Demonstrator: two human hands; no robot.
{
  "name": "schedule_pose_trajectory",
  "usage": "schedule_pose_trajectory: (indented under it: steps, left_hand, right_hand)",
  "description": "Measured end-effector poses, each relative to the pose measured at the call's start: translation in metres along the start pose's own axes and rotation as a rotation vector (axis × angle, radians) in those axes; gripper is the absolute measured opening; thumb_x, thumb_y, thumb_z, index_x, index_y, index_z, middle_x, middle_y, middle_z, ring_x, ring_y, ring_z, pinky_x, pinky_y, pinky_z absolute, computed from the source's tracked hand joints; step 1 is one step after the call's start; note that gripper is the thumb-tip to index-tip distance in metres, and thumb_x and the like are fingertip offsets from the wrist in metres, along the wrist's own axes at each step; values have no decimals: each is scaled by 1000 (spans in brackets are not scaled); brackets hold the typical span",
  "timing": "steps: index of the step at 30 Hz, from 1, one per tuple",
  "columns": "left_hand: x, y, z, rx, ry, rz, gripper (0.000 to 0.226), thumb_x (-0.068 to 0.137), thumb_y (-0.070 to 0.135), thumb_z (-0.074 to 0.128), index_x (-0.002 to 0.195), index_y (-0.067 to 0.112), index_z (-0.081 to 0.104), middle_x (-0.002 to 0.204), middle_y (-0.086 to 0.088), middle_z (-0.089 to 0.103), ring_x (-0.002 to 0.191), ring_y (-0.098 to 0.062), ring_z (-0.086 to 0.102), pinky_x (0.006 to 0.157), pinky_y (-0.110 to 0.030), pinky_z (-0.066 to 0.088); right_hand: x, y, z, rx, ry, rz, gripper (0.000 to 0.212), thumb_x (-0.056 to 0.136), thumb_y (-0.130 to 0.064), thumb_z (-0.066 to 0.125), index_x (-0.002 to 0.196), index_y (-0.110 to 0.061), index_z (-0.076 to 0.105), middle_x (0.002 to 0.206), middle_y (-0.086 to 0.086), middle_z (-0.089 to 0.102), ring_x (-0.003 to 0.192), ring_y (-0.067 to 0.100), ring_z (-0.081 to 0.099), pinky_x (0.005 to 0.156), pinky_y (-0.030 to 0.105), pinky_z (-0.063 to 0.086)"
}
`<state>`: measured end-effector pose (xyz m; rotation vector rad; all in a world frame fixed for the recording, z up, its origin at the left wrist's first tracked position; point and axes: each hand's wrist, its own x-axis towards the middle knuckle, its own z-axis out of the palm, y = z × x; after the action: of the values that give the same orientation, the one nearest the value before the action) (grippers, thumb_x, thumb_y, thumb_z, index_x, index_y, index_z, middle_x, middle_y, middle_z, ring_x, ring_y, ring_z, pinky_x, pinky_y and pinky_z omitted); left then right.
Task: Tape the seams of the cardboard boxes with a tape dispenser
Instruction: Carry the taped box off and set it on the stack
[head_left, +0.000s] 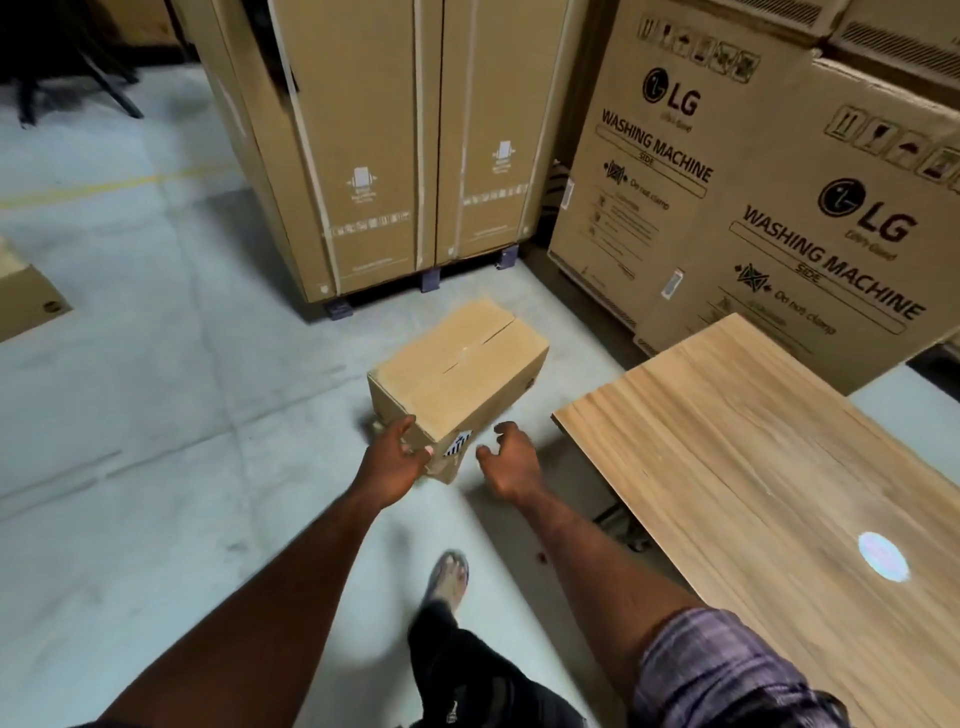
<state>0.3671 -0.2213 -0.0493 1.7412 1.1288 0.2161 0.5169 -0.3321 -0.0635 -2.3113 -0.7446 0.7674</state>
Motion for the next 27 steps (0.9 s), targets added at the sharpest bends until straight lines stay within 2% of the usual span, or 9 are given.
schedule_pose_trajectory:
  steps: [5, 9, 13, 21, 27]
  left_hand:
    - [104, 17, -22, 7, -24, -12, 57, 93, 15, 69, 145, 15, 46, 138, -12, 55, 120, -18, 54, 89, -20, 37]
    - [176, 44, -38, 75, -74, -19, 59, 93, 17, 68, 147, 16, 44, 146, -9, 49, 124, -25, 55, 99, -30, 42]
    - [258, 71, -47, 128, -76, -16, 58, 93, 19, 69, 145, 15, 46, 146, -11, 50, 121, -26, 57, 102, -34, 43]
    - [365, 106, -37, 198, -165, -10, 59, 93, 19, 69, 146, 12, 45, 145, -11, 51, 123, -27, 56, 93, -26, 38]
    - [441, 111, -27, 296, -285, 25, 59, 93, 20, 69, 146, 12, 45, 145, -13, 52, 124, -28, 57, 98, -29, 40]
  right_hand:
    - [97, -29, 6, 25, 19, 47, 50, 97, -28, 61, 141, -6, 48, 141, 16, 55, 128, 32, 54, 101, 34, 42]
    - [164, -49, 0, 82, 5, 120, 52, 99, -28, 59, 144, -6, 46, 142, 17, 53, 129, 32, 54, 101, 32, 42]
    - [231, -62, -10, 118, 4, 176, 51, 99, -26, 59, 143, -5, 45, 142, 18, 52, 129, 33, 54, 102, 32, 41]
    - [312, -67, -26, 161, 40, 297, 52, 99, -27, 58, 144, -5, 44, 144, 17, 51, 131, 31, 51, 101, 31, 40]
    - [357, -66, -19, 196, 82, 452, 51, 97, -27, 59, 141, -3, 45, 141, 19, 51, 129, 33, 52, 100, 32, 41]
